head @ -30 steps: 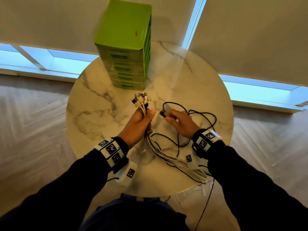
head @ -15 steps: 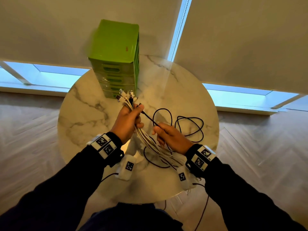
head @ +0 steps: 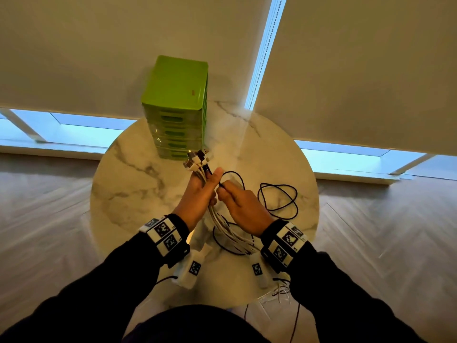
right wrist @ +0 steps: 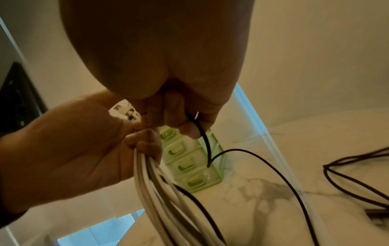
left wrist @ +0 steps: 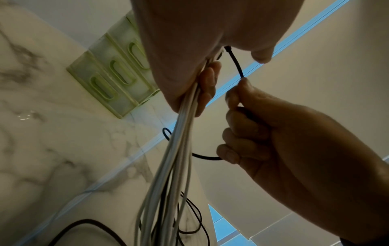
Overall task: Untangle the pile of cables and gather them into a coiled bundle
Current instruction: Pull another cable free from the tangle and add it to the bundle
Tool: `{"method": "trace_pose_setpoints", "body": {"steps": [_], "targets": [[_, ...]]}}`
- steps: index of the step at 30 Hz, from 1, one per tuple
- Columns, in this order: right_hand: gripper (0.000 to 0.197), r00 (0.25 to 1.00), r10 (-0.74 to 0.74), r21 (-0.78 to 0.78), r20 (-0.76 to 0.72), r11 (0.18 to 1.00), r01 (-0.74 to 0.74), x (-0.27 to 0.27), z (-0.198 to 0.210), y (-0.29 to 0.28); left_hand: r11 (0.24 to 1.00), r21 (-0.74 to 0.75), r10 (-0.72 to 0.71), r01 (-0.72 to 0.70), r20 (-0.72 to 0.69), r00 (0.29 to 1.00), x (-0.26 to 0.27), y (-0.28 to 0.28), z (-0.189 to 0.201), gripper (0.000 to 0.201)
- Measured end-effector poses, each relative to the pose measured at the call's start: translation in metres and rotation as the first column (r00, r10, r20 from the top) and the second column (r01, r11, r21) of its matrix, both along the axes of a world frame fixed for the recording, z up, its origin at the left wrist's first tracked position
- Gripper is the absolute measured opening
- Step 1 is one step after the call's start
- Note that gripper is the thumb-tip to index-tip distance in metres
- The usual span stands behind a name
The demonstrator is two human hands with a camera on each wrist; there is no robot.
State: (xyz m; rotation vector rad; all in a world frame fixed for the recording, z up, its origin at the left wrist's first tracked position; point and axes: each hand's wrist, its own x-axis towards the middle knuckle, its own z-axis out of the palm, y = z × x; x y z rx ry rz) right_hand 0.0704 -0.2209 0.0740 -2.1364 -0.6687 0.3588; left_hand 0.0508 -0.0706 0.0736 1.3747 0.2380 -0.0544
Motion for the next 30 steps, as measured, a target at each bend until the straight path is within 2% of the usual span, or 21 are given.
{"method": "trace_pose_setpoints", "body": {"steps": [1, 3, 6, 10, 12, 15, 18, 21, 23, 25, 28, 30], "targets": [[0.02, 1.0, 0.023, -0.02, 0.019, 1.0, -0.022, -0.003, 0.0, 0.003, 1.0, -0.014, 0.009, -0.009, -0.011, 1.0, -0.001, -0.001, 0.001, 0.023], [0.026, 0.997, 0.058, -0.079, 0.055, 0.995, -0.053, -0.006, -0.002, 0.008, 1.0, -0.008, 0.018, -0.018, -0.052, 0.998, -0.003, 0.001, 0.0, 0.027], [0.038, 0.989, 0.096, -0.157, 0.116, 0.985, -0.077, -0.005, -0.007, 0.009, 0.986, 0.155, 0.073, -0.06, -0.082, 0.994, -0.005, 0.009, -0.008, 0.04], [0.042, 0.978, 0.124, -0.148, 0.168, 0.984, -0.099, -0.003, -0.01, 0.001, 0.991, -0.001, 0.136, -0.136, -0.027, 0.99, -0.002, 0.02, -0.008, 0.04], [0.04, 0.977, 0.155, -0.235, 0.149, 0.965, -0.117, 0.0, -0.016, -0.004, 0.975, -0.131, 0.178, -0.178, -0.015, 0.984, 0.001, 0.021, -0.002, 0.034], [0.042, 0.988, 0.157, -0.317, 0.018, 0.938, -0.143, 0.003, -0.031, -0.016, 0.92, -0.297, 0.269, -0.256, 0.002, 0.963, 0.008, 0.034, 0.009, 0.023], [0.042, 0.978, 0.118, -0.344, -0.173, 0.923, -0.172, 0.001, -0.045, -0.034, 0.916, -0.266, 0.32, -0.301, 0.028, 0.947, 0.014, 0.06, 0.018, 0.029], [0.041, 0.945, 0.061, -0.352, -0.321, 0.919, -0.178, 0.004, -0.057, -0.055, 0.934, -0.22, 0.302, -0.28, 0.069, 0.951, 0.017, 0.086, 0.026, 0.035], [0.049, 0.94, -0.004, -0.361, -0.341, 0.924, -0.127, 0.013, -0.065, -0.067, 0.953, -0.169, 0.27, -0.253, 0.086, 0.959, 0.016, 0.096, 0.033, 0.036], [0.055, 0.962, -0.116, -0.317, -0.249, 0.948, 0.033, 0.025, -0.062, -0.069, 0.971, -0.109, 0.223, -0.214, 0.075, 0.972, 0.013, 0.097, 0.036, 0.034], [0.043, 0.95, -0.273, -0.086, -0.154, 0.961, 0.263, 0.038, -0.03, -0.04, 0.989, -0.034, 0.144, -0.143, 0.023, 0.989, 0.007, 0.084, 0.031, 0.032], [0.037, 0.948, -0.291, 0.065, -0.129, 0.951, 0.301, 0.041, -0.005, -0.01, 0.993, -0.014, 0.115, -0.115, -0.008, 0.993, 0.004, 0.069, 0.025, 0.034]]}}
